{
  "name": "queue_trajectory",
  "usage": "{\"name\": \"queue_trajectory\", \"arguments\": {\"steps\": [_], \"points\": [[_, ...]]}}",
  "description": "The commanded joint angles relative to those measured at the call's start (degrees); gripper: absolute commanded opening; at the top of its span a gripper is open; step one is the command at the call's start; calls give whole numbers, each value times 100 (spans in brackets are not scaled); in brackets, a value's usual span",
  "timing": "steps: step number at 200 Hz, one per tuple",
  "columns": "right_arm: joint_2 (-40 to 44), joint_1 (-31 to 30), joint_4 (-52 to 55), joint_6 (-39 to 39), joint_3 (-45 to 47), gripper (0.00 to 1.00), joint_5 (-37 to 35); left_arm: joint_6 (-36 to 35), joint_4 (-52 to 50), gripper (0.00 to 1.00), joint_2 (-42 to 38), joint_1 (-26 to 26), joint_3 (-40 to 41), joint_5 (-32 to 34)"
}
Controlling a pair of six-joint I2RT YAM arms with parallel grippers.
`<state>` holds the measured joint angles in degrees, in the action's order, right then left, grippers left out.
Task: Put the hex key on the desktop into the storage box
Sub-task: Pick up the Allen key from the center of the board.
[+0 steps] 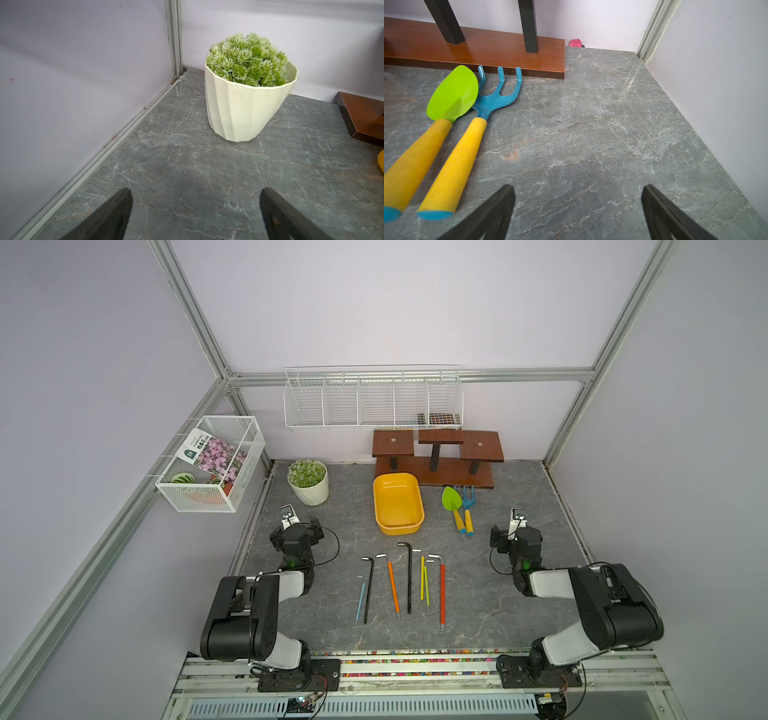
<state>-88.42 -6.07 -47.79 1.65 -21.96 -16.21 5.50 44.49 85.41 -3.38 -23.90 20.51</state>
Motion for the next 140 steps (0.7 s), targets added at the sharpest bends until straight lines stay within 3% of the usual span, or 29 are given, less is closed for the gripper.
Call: {"name": "queue_trajectory", "arguments": {"steps": [1,140], "points": [[98,24,-2,-28,-63,99,54,-21,-59,100,-19,21,-124,-73],[120,21,-26,-35,-44,99,41,-20,-39,98,-33,21,-104,-74]]}}
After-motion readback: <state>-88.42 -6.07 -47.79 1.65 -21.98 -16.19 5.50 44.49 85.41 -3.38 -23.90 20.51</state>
